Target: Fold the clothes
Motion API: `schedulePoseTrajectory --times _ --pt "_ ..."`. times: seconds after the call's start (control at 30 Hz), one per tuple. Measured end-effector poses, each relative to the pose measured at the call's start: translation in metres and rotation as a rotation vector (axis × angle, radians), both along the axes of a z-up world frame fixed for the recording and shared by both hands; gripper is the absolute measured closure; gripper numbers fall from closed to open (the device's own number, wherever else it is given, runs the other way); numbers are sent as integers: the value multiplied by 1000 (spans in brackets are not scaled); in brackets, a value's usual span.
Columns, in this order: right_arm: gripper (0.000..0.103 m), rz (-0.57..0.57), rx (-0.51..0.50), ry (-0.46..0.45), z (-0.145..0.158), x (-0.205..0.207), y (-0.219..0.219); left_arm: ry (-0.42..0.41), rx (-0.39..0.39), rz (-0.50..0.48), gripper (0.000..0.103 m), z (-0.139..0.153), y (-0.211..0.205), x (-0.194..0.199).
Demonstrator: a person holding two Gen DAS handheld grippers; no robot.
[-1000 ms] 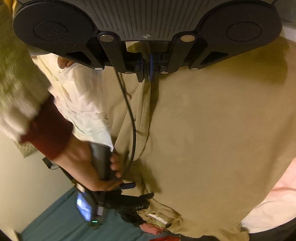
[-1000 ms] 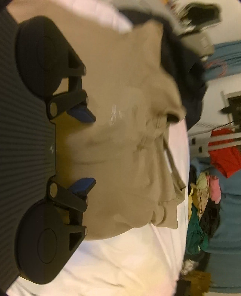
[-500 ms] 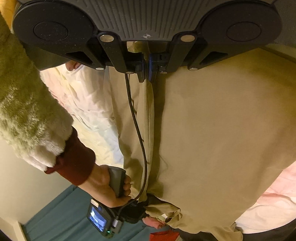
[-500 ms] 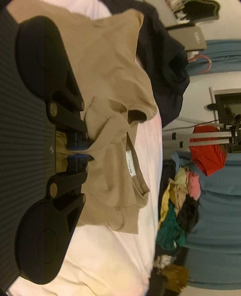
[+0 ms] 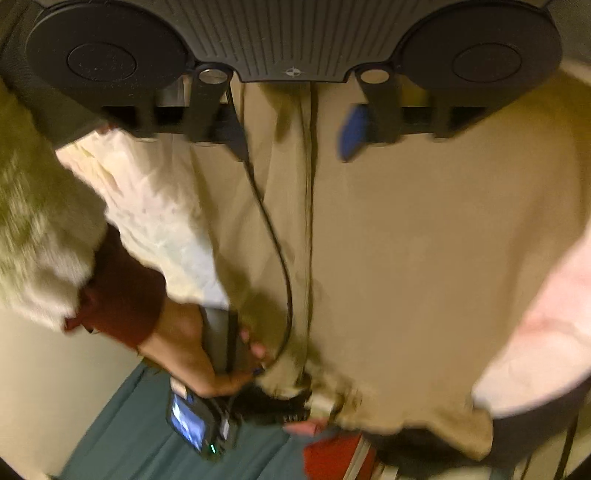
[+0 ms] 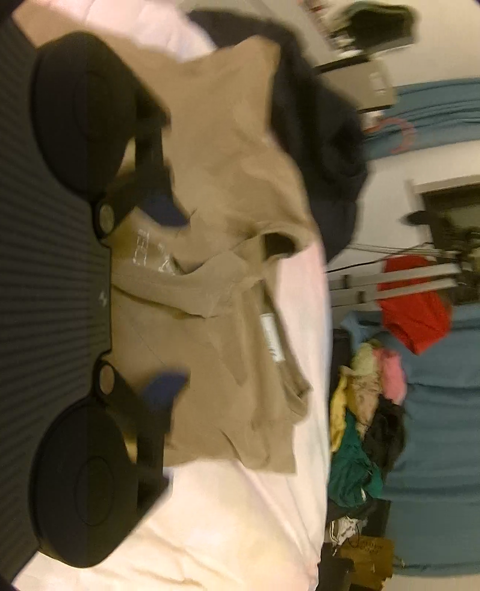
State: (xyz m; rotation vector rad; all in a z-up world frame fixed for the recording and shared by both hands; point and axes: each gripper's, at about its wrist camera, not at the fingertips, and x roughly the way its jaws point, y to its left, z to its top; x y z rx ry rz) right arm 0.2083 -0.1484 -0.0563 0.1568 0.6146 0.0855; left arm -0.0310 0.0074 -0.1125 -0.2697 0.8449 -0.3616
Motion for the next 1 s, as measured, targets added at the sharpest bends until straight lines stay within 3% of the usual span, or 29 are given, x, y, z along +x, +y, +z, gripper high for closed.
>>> schedulePoseTrajectory --times 0.07,0.17,0.37,0.5,0.7,0.8,1.0 --pt "8 -14 46 -29 14 -21 -8 -46 10 23 18 12 -1 -8" --pt "8 -42 61 -70 35 -57 -13 -143 75 1 17 27 -2 -19" --pt "8 -75 25 -190 72 -132 -21 -249 130 45 17 63 3 -41" --pt "8 -88 -10 -244 90 -174 -22 -328 126 71 15 101 16 -59" --pt "8 -102 30 -299 102 -238 -26 -409 154 116 11 151 19 -64" --pt "8 -96 28 -335 106 -259 -26 -428 203 103 11 162 7 -55" --pt "8 -105 60 -406 108 -278 -34 -419 195 123 10 152 4 -23"
